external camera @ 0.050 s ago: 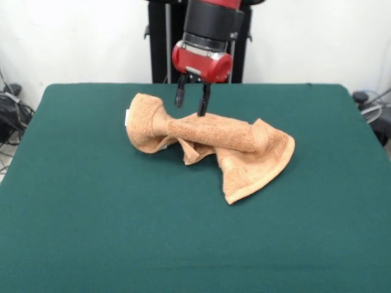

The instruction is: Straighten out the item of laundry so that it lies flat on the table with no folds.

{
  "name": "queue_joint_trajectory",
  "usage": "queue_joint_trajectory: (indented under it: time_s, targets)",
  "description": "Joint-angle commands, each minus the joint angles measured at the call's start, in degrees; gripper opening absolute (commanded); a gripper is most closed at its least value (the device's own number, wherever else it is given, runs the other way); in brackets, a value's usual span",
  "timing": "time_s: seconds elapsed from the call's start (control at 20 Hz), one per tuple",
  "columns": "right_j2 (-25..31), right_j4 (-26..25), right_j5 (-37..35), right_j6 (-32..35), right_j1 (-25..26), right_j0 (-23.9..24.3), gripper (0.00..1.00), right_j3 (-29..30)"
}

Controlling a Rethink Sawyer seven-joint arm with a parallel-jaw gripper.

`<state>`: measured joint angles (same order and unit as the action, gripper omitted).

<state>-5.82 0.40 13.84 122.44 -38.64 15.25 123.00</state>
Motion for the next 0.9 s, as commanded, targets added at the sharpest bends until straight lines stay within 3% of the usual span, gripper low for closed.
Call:
queue_joint_trajectory:
  time_s: [0.05,0.2,0.45,0.75,0.9]
  targets:
    - [10.7,-1.4,-7.3,10.7,-2.4,3.1,1.00,8.2]
    - [9.3,-1.4,-4.9,10.0,-2.2,1.9,1.00,7.7]
    - [0.6,1.6,4.5,8.5,-0.8,-6.8,1.00,3.1]
    - [-4.7,6.9,9.2,10.0,2.3,-11.5,1.00,-0.1]
    - [-4.9,7.7,9.7,9.8,3.2,-11.5,1.00,-1.5]
